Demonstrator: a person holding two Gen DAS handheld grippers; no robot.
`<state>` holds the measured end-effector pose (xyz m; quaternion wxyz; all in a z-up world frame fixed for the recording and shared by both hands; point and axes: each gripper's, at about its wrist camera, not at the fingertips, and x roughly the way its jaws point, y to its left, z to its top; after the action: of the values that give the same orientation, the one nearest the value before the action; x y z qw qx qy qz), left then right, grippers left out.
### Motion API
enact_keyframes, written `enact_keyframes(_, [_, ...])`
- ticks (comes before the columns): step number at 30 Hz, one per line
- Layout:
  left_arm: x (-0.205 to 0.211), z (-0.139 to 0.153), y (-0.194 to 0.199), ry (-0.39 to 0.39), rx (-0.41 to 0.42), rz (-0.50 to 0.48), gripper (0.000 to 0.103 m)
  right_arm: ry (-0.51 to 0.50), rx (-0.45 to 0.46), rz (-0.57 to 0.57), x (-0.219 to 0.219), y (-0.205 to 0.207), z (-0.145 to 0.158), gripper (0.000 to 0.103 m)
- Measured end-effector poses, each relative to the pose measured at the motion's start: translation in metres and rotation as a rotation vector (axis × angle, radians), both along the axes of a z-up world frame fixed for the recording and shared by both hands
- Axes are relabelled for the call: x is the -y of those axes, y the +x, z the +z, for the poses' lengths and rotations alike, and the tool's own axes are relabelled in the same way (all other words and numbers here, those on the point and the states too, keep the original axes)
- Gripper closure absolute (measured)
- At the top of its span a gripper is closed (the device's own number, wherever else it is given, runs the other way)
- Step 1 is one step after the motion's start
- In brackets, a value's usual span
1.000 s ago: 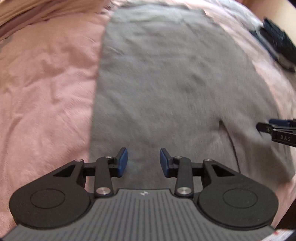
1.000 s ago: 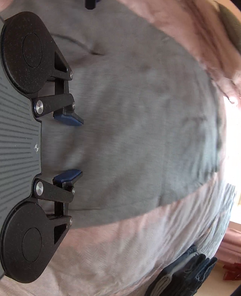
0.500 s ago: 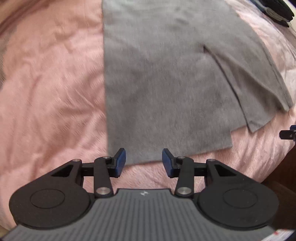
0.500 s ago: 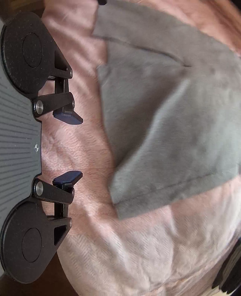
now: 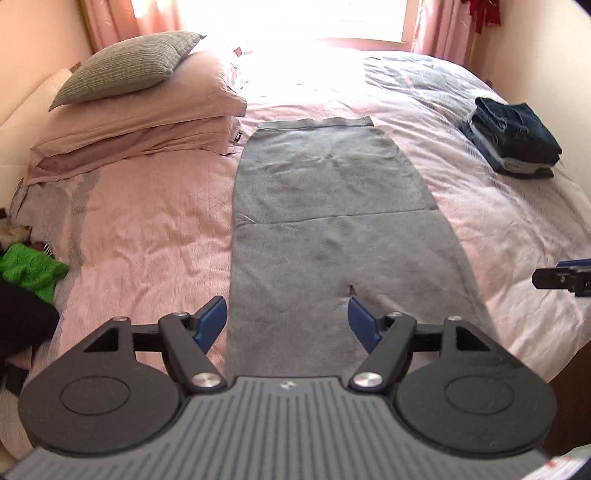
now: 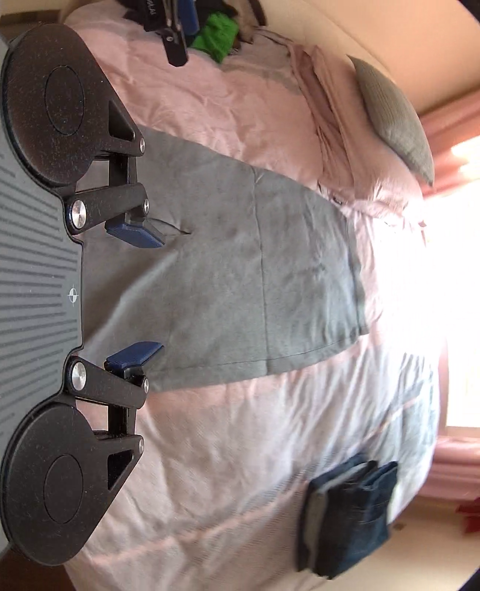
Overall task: Fold clothes
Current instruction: 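Raise both grippers back from the flattened grey skirt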
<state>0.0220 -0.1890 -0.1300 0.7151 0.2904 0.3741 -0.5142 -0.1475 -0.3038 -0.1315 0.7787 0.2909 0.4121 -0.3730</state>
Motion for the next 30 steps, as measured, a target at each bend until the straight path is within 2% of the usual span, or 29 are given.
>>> enact_keyframes(4, [-0.021,0.011,-0.036,0.013,-0.012,0.036,0.034,-0.017,-0.011,0.045,-0.027,-0.025,0.015,0.049])
enact_keyframes(10, [-0.059,0.02,-0.084,0.018,-0.017,0.09,0.033,0.018,-0.032,0.116,-0.056,-0.057,0.013,0.049])
enact_keyframes(14, [-0.08,0.023,-0.105,0.014,0.002,0.112,0.026,0.019,-0.026,0.167,-0.075,-0.069,0.013,0.049])
enact_keyframes(21, [-0.105,0.027,-0.126,0.018,0.019,0.131,0.022,0.026,-0.021,0.204,-0.092,-0.084,0.012,0.049])
enact_keyframes(30, [-0.119,0.029,-0.128,0.023,0.033,0.132,0.019,0.044,-0.004,0.21,-0.104,-0.09,0.011,0.049])
